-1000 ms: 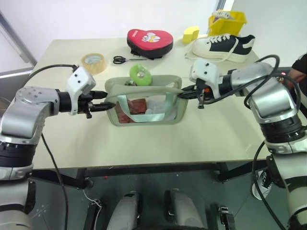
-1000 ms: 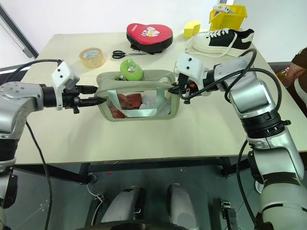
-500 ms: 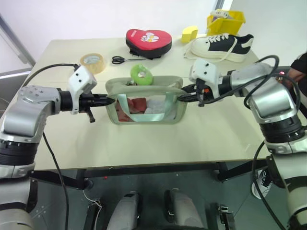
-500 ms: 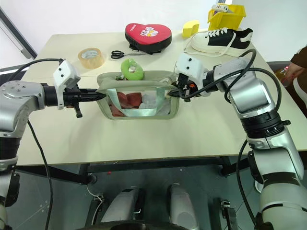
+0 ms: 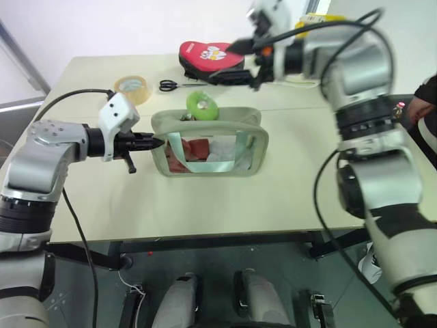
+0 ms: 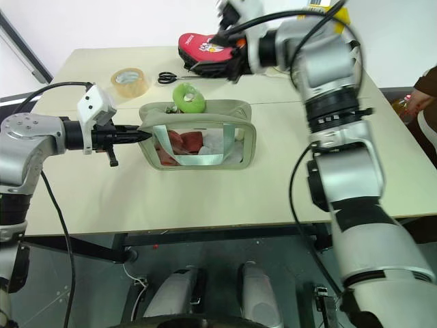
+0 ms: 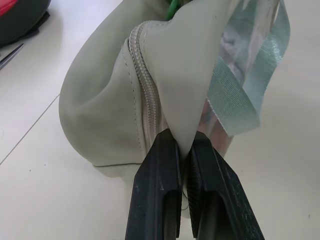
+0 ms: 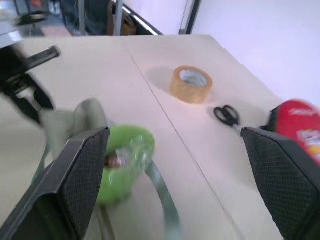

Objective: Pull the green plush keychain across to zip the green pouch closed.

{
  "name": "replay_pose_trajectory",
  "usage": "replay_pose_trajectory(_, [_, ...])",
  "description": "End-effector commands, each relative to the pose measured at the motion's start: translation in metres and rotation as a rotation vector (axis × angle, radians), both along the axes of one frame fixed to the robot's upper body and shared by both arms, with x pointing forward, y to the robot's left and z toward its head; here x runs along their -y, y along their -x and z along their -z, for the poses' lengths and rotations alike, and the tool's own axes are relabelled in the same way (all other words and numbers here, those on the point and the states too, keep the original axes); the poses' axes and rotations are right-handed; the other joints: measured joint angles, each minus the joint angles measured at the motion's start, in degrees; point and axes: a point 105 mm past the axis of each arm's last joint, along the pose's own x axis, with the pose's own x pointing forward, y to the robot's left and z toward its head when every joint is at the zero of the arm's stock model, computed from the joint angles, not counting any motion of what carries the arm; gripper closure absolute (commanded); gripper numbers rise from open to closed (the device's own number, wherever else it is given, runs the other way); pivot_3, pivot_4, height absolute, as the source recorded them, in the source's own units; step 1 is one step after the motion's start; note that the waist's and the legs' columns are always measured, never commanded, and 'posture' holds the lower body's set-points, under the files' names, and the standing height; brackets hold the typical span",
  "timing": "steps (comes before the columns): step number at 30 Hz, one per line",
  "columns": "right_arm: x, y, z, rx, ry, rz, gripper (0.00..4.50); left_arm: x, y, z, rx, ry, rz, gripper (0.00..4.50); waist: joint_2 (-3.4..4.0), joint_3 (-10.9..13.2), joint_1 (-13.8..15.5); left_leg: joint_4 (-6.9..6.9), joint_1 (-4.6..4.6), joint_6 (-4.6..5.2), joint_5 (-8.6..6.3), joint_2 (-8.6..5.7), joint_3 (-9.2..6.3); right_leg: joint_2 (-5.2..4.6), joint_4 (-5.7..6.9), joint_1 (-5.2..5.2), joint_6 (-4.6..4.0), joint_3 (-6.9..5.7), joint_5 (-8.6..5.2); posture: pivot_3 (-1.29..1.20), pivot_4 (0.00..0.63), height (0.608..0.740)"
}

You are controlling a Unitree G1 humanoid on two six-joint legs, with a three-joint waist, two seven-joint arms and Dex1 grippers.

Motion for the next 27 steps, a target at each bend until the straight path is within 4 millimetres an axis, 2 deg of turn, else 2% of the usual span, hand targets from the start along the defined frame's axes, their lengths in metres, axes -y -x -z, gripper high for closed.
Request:
replay_pose_trajectory(1, [-0.007,-0.010,0.004,-0.106,-0.107,0.047,0.13,0.001,0.000,-0.011,0.049,-0.018,0.010,4.50,0.01,0.0,0.2,0.01,-0.04,-0.01,0.01,-0.01,-0.02,-0.01,-0.01,-0.03,0.00,0.00,0.00,0.00,0.150,0.740])
replay_pose_trajectory(5, [-0.010,-0.017,0.014,-0.171,-0.126,0.073,0.13,0.003,0.002,-0.010,0.050,-0.021,0.014,4.50,0.01,0.0,0.0,-0.01,-0.06,-0.18,0.10,-0.05,-0.02,-0.03,-0.03,-0.04,0.00,0.00,0.00,0.00,0.150,0.740])
replay_pose_trajectory(9, [-0.018,-0.009,0.022,-0.239,-0.126,0.007,0.13,0.002,0.003,-0.008,0.051,-0.023,0.006,4.50,0.02,0.0,-0.3,-0.05,-0.06,-0.14,0.08,-0.05,-0.02,-0.02,-0.05,-0.05,0.00,0.00,0.00,0.00,0.150,0.740])
replay_pose_trajectory(12, [-0.022,0.000,0.023,-0.280,-0.121,-0.054,0.85,0.001,0.003,-0.008,0.050,-0.023,0.001,4.50,0.02,0.0,-0.3,-0.05,-0.05,-0.01,0.00,-0.05,-0.02,-0.02,-0.03,-0.05,0.00,0.00,0.00,0.00,0.150,0.740])
replay_pose_trajectory(19, [-0.023,0.007,0.029,-0.329,-0.106,-0.086,4.45,0.002,0.001,-0.008,0.053,-0.024,0.001,4.50,0.02,0.0,-0.2,-0.03,-0.04,0.00,-0.01,-0.05,-0.03,-0.01,0.01,-0.05,0.00,0.00,0.00,0.00,0.150,0.740])
replay_pose_trajectory(23, [-0.019,0.005,0.028,-0.295,-0.094,-0.062,4.48,0.003,-0.001,-0.009,0.057,-0.023,0.003,4.50,0.02,0.0,-0.2,-0.03,-0.04,0.00,0.00,-0.05,-0.03,-0.01,0.01,-0.06,0.00,0.00,0.00,0.00,0.150,0.740])
replay_pose_trajectory(27, [-0.002,-0.002,0.003,-0.151,-0.115,0.019,4.48,0.002,-0.001,-0.009,0.059,-0.023,0.001,4.50,0.02,0.0,-0.1,-0.03,-0.04,0.00,0.00,-0.05,-0.03,-0.01,0.01,-0.06,0.00,0.00,0.00,0.00,0.150,0.740])
